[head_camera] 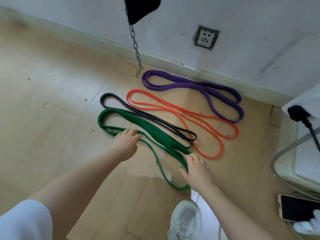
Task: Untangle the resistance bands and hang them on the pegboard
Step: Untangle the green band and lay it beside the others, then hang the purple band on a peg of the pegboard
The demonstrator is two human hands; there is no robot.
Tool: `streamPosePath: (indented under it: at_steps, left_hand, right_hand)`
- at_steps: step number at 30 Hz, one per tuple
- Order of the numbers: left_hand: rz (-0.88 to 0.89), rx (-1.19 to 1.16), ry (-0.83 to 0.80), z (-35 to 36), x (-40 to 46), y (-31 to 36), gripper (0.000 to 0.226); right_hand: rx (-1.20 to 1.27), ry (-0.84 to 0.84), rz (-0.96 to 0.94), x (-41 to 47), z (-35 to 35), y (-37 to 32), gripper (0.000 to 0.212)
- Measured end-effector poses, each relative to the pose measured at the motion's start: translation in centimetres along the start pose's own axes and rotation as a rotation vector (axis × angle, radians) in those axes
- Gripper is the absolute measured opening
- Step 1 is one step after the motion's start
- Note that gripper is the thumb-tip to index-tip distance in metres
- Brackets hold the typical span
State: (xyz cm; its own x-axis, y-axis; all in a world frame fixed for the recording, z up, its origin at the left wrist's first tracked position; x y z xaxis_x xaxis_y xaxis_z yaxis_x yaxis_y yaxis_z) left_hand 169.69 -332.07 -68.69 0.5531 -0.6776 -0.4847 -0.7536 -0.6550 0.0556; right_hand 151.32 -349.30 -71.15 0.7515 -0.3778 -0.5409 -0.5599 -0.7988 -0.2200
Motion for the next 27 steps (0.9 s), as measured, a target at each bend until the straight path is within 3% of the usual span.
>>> streamPosePath:
  at_steps: [6, 11, 17, 24, 27]
  left_hand:
    - [-0.171, -0.213, 0.117, -4.8, -4.7, 2.9, 0.039]
    - [-0.224, -0.345, 0.299, -8.5, -2.4, 4.2, 0.036]
    - [-0.289, -0.449, 0.298, -8.8, 9.3, 0.9, 0.036]
    - [-0.474, -0.770, 0.389, -8.7, 24.1, -6.9, 0.042]
    - [-0.506, -0.735, 0.358, -7.5, 27.7, -9.6, 0.044]
  right_hand:
    - [0.201, 0.105, -0.145, -3.5, -4.5, -0.2, 0.038]
    - [0.284, 0.187, -0.174, -0.1, -8.9, -1.6, 0.031]
    - [0.306, 0.252, -0.158, 10.1, -12.1, -4.3, 0.028]
    - [0.294, 0.296, -0.109, 26.6, -15.0, -8.6, 0.031]
    - [0.190, 0.316, -0.140, 32.9, -15.7, -11.6, 0.040]
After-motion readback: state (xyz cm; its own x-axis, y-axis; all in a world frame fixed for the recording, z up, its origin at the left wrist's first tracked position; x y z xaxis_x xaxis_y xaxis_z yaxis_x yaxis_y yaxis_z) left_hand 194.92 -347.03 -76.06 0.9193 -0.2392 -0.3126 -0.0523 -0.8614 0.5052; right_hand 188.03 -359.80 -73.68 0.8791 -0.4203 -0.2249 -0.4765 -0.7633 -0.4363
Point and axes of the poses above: each hand's wrist, its own x-axis towards the middle knuckle, its own z-axis out of the palm, y = z × x, the point moved 2 cm from there along x, towards the middle knuckle, and after that the axes turned 4 degrees about z, right-handed, at the moved point
